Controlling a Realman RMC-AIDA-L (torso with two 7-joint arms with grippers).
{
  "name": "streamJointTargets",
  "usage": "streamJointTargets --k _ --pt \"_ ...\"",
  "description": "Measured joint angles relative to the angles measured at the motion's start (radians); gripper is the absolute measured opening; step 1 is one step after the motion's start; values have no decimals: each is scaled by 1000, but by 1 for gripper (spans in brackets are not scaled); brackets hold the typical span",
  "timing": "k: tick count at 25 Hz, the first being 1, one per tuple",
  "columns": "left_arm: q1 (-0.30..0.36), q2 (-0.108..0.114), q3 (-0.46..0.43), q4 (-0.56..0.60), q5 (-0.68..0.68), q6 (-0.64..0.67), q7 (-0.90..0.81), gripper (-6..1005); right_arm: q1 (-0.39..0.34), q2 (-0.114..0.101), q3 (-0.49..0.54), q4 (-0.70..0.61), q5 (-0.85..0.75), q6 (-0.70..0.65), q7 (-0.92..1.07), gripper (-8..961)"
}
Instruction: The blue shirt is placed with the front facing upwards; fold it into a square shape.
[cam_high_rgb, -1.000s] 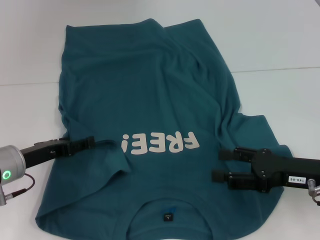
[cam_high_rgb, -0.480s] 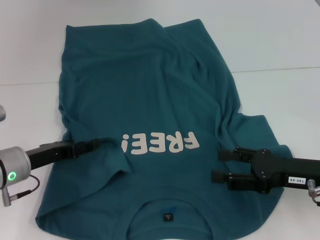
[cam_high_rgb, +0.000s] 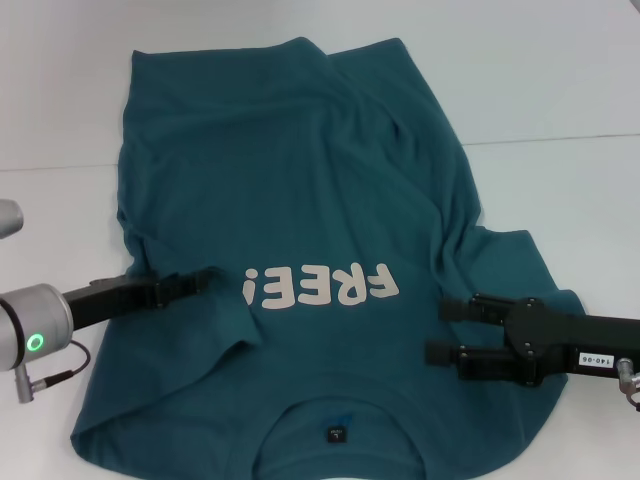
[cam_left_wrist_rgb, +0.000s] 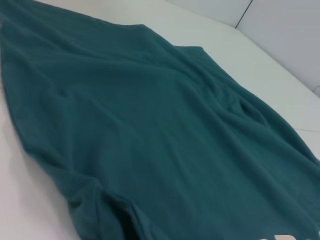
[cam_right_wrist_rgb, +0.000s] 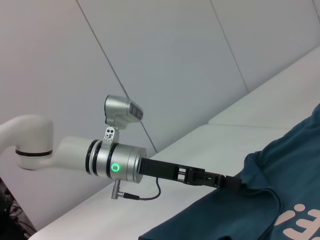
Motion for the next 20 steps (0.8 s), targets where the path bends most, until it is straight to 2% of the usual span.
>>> streamJointTargets --k 13,20 --pt "-75 -1 1 -53 -15 -16 25 919 1 3 0 -4 0 0 1 887" --pt "-85 -1 1 -54 -124 -24 73 919 1 3 0 -4 2 2 -2 886"
